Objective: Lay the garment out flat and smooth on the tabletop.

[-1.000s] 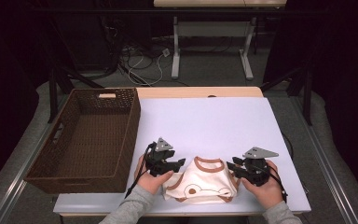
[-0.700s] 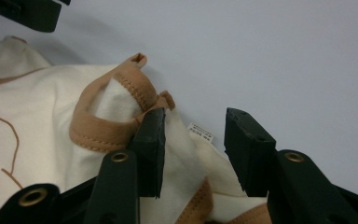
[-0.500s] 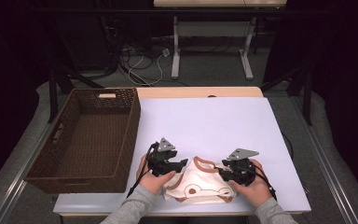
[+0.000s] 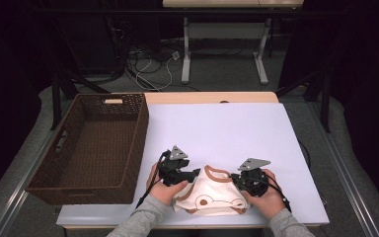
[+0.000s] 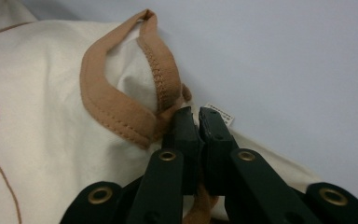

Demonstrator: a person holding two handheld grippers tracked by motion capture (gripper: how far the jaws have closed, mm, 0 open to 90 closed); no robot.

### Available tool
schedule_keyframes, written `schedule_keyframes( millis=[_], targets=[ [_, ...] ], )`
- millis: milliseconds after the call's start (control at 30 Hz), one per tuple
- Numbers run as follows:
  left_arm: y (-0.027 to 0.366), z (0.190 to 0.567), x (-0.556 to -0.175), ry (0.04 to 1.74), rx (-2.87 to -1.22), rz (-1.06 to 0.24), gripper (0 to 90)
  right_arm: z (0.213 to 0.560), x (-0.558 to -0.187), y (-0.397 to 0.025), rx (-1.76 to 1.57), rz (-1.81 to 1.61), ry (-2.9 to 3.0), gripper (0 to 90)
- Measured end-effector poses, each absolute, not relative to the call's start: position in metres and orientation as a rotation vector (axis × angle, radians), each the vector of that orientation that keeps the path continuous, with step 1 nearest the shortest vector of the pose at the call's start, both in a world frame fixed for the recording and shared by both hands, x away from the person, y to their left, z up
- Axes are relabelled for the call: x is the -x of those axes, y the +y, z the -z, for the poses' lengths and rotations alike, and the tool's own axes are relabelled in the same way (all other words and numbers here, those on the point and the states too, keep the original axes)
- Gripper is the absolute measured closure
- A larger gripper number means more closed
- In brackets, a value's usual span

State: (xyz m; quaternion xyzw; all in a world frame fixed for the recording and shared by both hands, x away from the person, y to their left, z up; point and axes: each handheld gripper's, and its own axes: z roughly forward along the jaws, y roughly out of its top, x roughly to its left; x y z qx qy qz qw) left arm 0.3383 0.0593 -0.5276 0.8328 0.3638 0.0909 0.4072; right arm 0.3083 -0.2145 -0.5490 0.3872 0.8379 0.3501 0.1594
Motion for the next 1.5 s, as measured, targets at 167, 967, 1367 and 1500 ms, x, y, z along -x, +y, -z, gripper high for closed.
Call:
schedule_keyframes(
  millis=[167,967,1367,1500],
  targets=[
    [0.058,0.528,-0.341,0.924,-2.099,-0.214,44.3,0.537,-0.304,-0.221,-1.105,-1.031,2.300,87.0],
    [0.030,0.546,-0.364,0.922,-2.147,-0.181,51.0,0.524,-0.295,-0.271,-1.222,-0.989,2.146,87.0],
    [0.013,0.553,-0.362,0.877,-2.212,-0.143,57.1,0.524,-0.295,-0.276,-1.229,-0.979,2.142,86.8],
    [0.010,0.555,-0.361,0.851,-2.243,-0.157,62.9,0.525,-0.294,-0.274,-1.232,-0.978,2.147,86.8]
  ],
)
